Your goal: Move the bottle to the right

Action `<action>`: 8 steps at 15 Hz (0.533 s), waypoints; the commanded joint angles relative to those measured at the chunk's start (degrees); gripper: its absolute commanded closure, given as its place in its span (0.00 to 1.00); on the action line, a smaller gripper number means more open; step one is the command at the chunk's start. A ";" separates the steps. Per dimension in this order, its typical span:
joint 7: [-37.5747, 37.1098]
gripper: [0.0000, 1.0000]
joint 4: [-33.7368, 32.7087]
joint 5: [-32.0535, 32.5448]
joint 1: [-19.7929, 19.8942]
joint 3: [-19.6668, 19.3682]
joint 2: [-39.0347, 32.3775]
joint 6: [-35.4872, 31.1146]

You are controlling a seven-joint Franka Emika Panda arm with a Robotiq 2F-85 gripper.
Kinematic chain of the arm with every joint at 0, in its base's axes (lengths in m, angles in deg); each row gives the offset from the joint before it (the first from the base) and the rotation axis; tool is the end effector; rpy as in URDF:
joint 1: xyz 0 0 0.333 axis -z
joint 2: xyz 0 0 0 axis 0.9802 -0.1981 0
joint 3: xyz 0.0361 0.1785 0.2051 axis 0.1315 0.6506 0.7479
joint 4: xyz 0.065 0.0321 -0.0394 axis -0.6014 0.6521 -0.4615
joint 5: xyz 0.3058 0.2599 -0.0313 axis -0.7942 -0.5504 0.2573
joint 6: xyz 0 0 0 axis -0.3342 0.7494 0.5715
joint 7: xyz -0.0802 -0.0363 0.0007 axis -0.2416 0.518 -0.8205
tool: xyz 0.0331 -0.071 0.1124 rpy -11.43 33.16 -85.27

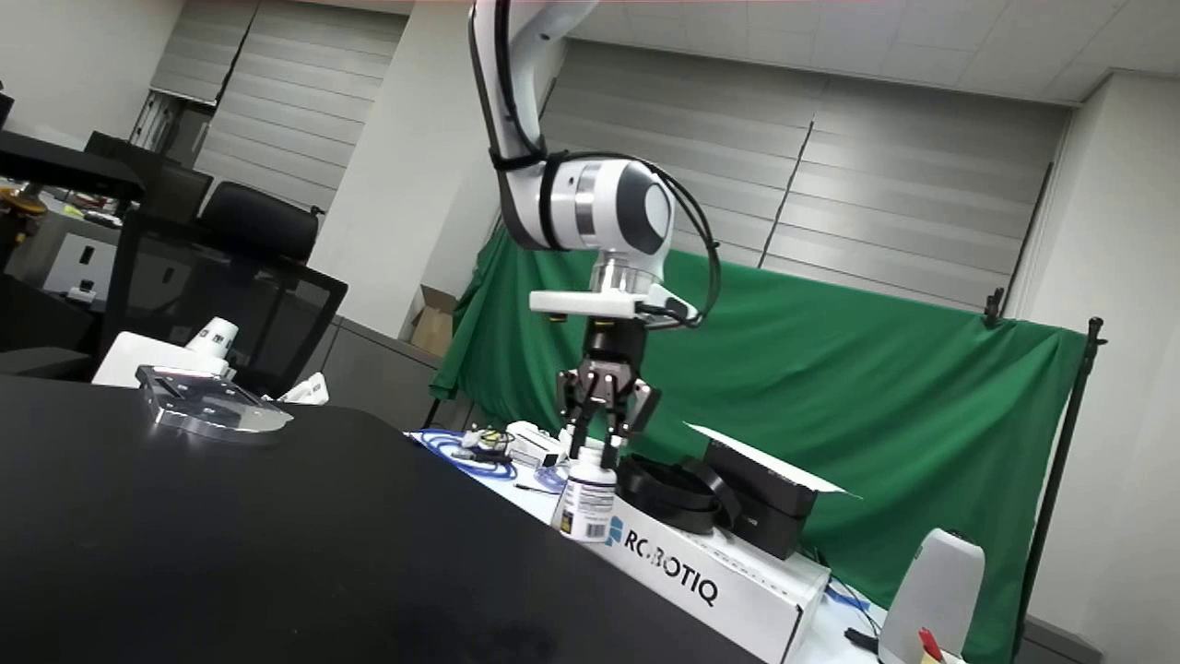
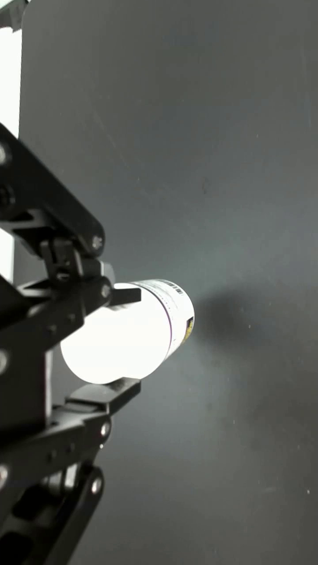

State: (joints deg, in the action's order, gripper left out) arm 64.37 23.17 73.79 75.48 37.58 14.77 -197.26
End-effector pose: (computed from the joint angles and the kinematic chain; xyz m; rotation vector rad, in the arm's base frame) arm 0.6583 -0.0446 0.2535 2.9565 -0.1835 0.0335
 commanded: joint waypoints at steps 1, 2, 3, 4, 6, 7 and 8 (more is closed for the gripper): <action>4.41 0.81 4.97 -2.10 5.49 -0.23 5.21 0.79; 6.60 0.81 5.93 -2.73 7.19 -0.28 5.89 0.31; 8.90 0.81 6.81 -3.69 8.91 -0.39 6.41 0.08; 10.48 0.81 7.55 -4.39 10.26 -0.62 6.77 0.08; 13.62 0.81 9.61 -5.89 12.79 -1.08 7.52 -0.61; 14.44 0.81 10.72 -6.33 13.77 -1.39 7.73 -1.51; 15.25 0.81 12.27 -6.87 14.73 -1.57 8.08 -2.99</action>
State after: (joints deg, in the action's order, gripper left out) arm 77.09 30.70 68.67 88.13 36.52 20.36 -197.51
